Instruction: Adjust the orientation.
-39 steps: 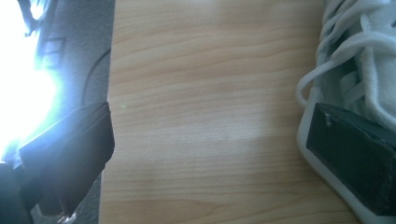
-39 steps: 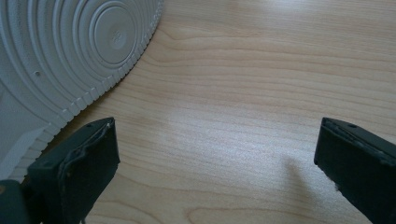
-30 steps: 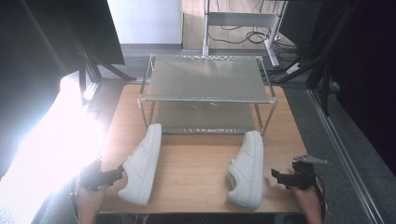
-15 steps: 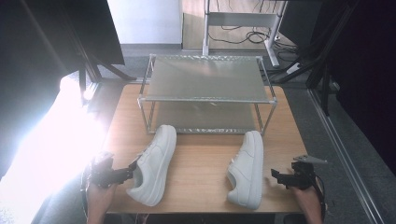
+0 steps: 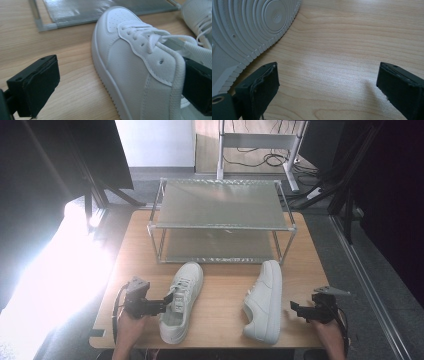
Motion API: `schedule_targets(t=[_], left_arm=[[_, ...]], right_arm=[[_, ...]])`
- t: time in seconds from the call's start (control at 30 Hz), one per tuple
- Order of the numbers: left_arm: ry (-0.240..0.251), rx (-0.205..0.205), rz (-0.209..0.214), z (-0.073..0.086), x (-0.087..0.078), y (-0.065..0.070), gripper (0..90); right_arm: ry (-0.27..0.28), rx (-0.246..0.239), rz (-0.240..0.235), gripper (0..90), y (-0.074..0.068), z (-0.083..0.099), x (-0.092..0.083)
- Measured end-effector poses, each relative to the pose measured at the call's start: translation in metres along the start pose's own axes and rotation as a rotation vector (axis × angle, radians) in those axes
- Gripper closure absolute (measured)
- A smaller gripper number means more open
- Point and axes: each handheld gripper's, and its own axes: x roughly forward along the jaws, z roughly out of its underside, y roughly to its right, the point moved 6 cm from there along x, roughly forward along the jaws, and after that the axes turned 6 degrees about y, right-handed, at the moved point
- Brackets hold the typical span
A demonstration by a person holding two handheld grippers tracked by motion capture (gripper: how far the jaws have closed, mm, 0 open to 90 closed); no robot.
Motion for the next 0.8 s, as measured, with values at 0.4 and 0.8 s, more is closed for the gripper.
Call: schedule_targets(t=[0.4, 0.8], left_arm=[[0.049, 0.049, -0.040, -0.012, -0.016, 0.003, 0.0], [0.122, 0.017, -0.197, -0.008, -0.042, -0.037, 0.0]], right_arm=[[0.007, 0.000, 0.001, 4.5, 0.000, -0.001, 0.000], [0.024, -0.001, -0.002, 4.5, -0.002, -0.004, -0.003]])
